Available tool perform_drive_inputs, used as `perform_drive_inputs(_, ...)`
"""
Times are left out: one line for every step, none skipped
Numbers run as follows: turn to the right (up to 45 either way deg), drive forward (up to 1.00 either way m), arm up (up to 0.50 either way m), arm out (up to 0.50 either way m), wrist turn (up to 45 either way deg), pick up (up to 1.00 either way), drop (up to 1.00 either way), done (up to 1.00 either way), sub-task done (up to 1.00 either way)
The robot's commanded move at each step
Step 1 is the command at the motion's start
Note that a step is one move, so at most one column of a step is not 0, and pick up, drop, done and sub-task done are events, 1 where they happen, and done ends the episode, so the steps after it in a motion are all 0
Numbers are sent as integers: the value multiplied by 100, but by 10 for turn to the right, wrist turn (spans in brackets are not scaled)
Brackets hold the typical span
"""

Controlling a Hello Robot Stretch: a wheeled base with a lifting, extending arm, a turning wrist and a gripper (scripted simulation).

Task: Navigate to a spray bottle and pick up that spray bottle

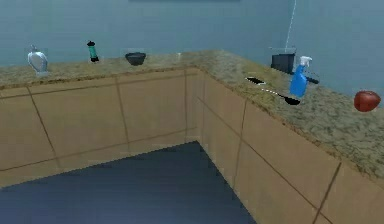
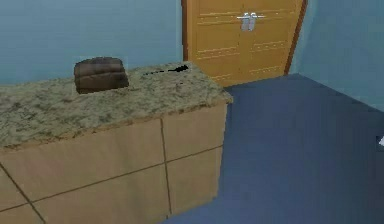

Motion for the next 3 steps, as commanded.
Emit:
perform_drive_inputs(0,65,0,0,0,0,0,0,0)
perform_drive_inputs(-390,0,0,0,0,0,0,0,0)
perform_drive_inputs(-450,0,0,0,0,0,0,0,0)
